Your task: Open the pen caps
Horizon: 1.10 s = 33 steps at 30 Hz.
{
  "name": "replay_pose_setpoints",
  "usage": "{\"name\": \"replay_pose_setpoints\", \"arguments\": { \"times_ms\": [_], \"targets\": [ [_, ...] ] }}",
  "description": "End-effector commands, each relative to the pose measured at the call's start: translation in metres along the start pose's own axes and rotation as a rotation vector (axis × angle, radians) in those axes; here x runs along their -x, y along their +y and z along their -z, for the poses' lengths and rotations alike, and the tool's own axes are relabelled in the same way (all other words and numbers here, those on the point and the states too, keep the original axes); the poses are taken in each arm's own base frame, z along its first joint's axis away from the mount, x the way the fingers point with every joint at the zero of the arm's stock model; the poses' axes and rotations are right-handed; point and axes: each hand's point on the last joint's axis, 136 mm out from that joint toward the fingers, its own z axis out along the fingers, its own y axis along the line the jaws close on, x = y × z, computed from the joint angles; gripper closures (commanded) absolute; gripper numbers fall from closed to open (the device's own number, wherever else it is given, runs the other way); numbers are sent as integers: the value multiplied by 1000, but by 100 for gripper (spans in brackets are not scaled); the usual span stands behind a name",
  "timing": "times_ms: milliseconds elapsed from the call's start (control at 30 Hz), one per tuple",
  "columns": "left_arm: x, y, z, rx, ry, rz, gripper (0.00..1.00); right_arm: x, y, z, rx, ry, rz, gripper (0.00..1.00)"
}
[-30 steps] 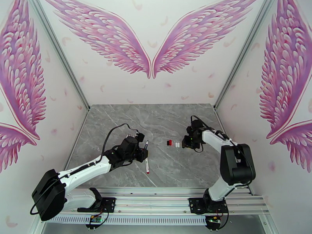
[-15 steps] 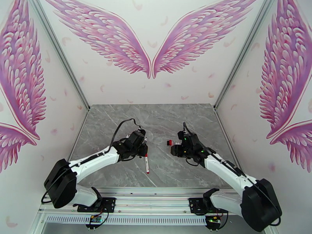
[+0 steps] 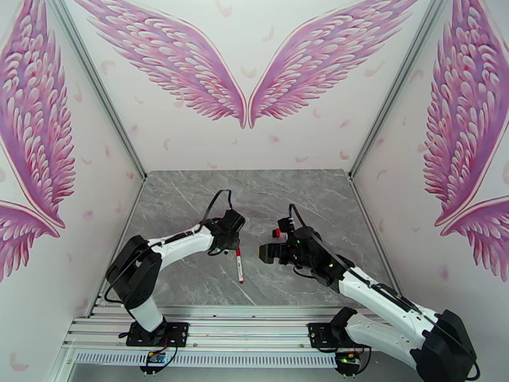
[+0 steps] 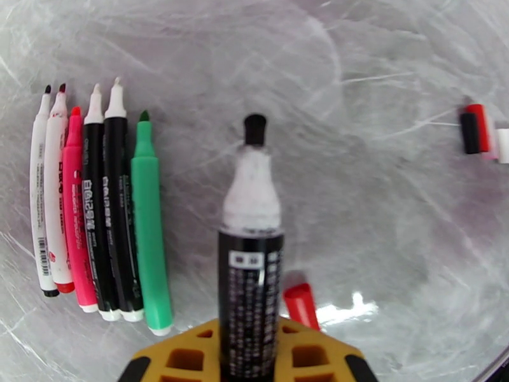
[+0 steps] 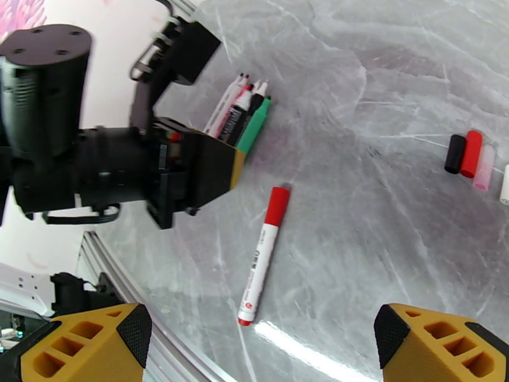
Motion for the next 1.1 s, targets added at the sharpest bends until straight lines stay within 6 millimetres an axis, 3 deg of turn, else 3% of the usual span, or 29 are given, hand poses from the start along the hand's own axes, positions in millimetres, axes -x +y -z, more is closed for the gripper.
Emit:
{"name": "replay_pose_setpoints", "arguments": {
  "times_ms": [0, 633, 1067],
  "targets": [
    [16, 8, -6, 80, -34, -2, 98, 4, 12, 6, 67, -46, -11, 1],
    [17, 18, -37, 205, -29, -22, 93, 18, 9, 29, 46, -169, -56, 1],
    [17, 20, -39, 226, -29, -36, 76, 17, 8, 33, 33, -173, -45, 1]
  ]
}}
